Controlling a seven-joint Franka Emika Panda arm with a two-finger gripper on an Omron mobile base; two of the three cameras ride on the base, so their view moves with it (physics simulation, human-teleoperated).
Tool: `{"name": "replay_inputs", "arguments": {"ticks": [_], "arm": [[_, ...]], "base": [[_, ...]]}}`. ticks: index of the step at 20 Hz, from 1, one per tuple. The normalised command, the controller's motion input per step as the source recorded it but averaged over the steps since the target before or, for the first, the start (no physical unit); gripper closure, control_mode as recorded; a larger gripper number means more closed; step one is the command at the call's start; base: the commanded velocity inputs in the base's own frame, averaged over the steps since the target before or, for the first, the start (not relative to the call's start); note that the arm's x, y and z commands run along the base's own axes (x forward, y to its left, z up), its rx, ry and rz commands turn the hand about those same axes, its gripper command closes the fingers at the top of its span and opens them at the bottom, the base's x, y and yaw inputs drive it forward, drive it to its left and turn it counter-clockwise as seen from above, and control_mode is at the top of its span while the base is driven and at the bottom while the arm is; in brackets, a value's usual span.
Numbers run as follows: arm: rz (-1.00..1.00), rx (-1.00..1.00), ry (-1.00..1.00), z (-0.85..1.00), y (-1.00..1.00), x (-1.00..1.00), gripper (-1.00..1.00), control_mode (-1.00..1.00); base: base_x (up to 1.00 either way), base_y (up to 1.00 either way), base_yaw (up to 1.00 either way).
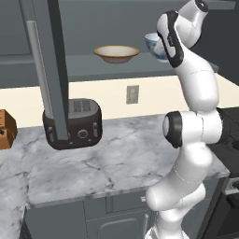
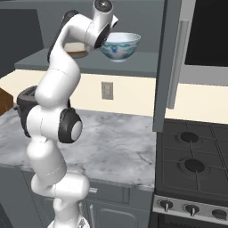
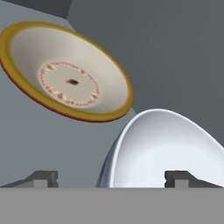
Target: Open the cabinet. Pick the bowls from the counter and place them in the cabinet. Then close the cabinet.
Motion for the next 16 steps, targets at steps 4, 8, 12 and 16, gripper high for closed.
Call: {"name": "replay_inputs", "arguments": {"ticks": [4, 8, 12, 16], "arm": [[0.06, -0.02, -0.18, -0.31, 0.01, -0.34, -1.0, -1.0], [0.02, 0.0, -0.18, -0.08, 0.0, -0.38, -1.0, -1.0], [0.0, -0.01, -0.06, 0.26, 0.07, -0.46, -1.0, -1.0], [0.0, -0.05, -0.09, 0.44, 0.24, -0.58, -1.0, -1.0]], "base": [[0.0, 0.0, 0.0], [0.0, 0.0, 0.0], [0.0, 0.0, 0.0], [0.0, 0.0, 0.0]]}}
